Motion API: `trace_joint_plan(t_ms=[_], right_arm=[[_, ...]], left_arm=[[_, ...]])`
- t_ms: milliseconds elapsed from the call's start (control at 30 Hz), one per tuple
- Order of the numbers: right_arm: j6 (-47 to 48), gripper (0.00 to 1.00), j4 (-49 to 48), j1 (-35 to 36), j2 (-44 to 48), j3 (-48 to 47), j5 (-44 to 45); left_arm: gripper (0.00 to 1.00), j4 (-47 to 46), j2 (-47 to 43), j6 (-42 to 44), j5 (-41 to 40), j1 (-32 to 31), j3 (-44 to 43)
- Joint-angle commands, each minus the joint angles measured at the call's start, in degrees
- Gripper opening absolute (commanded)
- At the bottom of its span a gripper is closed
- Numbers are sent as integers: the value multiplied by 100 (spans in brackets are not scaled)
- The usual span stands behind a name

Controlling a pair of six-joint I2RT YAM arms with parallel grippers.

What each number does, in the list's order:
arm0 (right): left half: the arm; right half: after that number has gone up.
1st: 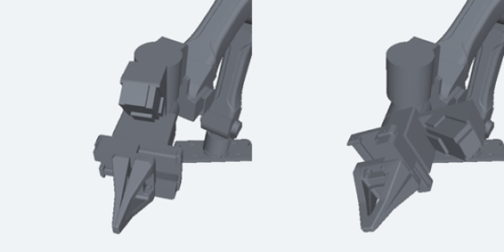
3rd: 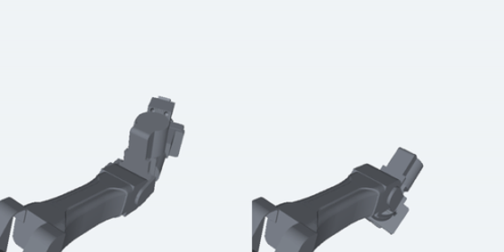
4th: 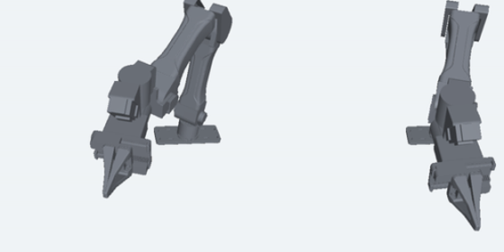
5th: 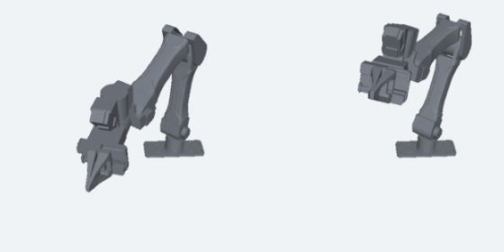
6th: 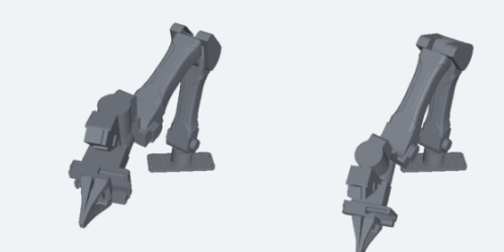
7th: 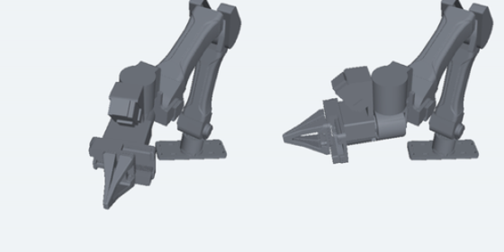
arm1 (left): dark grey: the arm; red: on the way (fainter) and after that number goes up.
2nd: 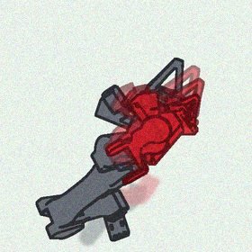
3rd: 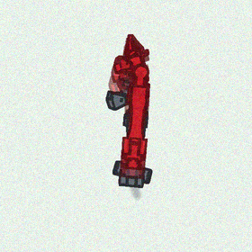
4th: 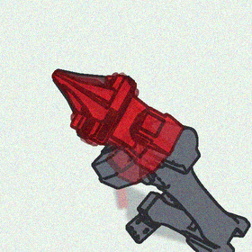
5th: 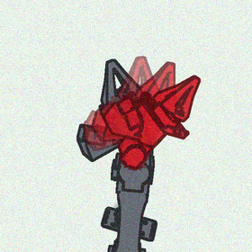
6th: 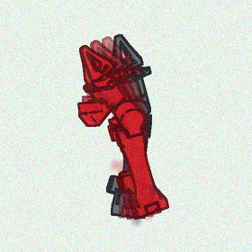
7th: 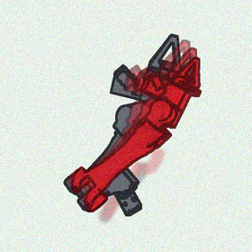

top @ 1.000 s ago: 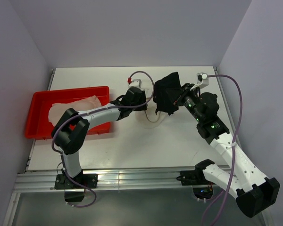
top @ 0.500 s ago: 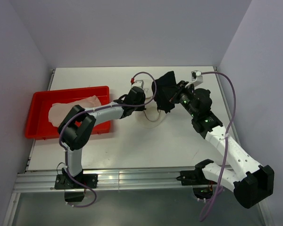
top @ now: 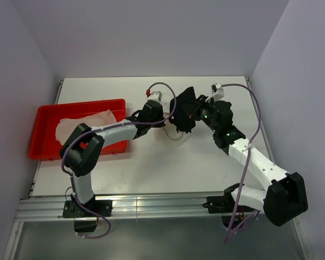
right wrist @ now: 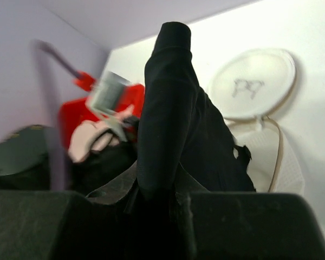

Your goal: Place the bra in the laundry bag and zip it closed

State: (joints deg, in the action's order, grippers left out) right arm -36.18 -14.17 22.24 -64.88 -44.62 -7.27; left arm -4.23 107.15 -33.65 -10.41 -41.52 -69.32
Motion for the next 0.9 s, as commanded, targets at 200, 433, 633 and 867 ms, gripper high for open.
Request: trace_joint_plan(t_ms=[200, 433, 633, 867], right_arm=[[59, 0, -463, -27, -999, 94, -337], [103, 0, -402, 78, -1307, 156, -520], [199, 0, -156, 307, -1492, 182, -776], [322, 0, 81, 492, -1519, 296, -1215]], left_arm=[[0, -763, -678, 7, 224, 21, 261], [0, -1053, -810, 25, 567, 21, 340], [0, -1203, -924, 95, 786, 21, 322], [0, -1300, -1038, 227, 998, 21, 331]])
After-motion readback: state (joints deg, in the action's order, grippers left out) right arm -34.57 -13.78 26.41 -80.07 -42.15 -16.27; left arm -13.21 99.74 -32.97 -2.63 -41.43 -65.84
